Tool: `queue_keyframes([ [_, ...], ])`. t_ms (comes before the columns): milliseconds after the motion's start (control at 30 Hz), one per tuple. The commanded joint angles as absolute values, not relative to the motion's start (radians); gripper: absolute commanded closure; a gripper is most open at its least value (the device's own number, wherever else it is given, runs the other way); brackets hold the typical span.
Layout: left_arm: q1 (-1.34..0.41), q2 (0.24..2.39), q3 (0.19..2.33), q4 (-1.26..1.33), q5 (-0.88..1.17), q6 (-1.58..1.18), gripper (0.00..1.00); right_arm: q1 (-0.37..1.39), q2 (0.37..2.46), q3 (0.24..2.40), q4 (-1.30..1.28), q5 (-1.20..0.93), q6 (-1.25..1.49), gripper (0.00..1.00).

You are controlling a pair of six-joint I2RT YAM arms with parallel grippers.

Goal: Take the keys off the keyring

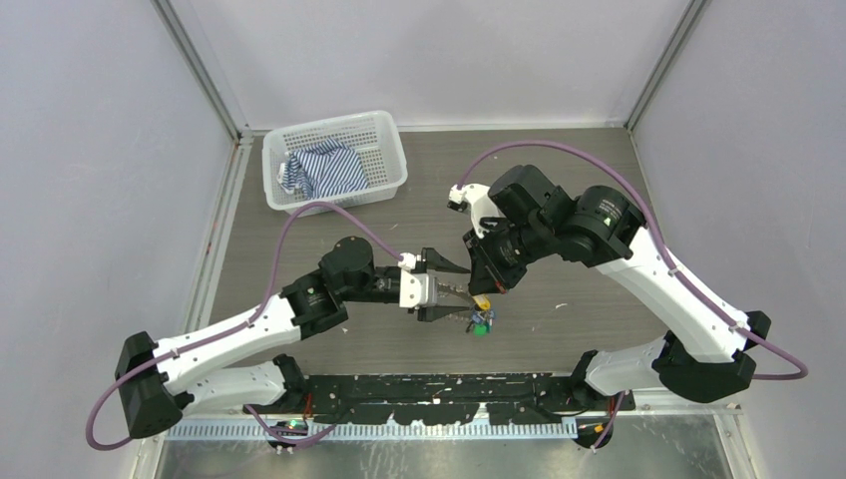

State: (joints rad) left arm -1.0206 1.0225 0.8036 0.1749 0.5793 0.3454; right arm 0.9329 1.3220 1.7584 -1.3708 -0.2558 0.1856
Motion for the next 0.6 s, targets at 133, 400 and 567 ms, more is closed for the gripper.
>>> queue_keyframes([
  [133,-1.018,1.045,0.769,0.358,0.574,0.312,0.39,0.948,1.299,1.817,-1.339,-0.265,0.182,0.99],
  [400,-1.019,1.045,0.736,0.404,0.597,0.285,0.43,0.951,1.301,1.826,-1.342,-0.247,0.186,0.99],
  [567,-1.022,1.039,0.716,0.437,0.582,0.276,0.45,0.951,1.303,1.832,-1.343,-0.242,0.190,0.99],
])
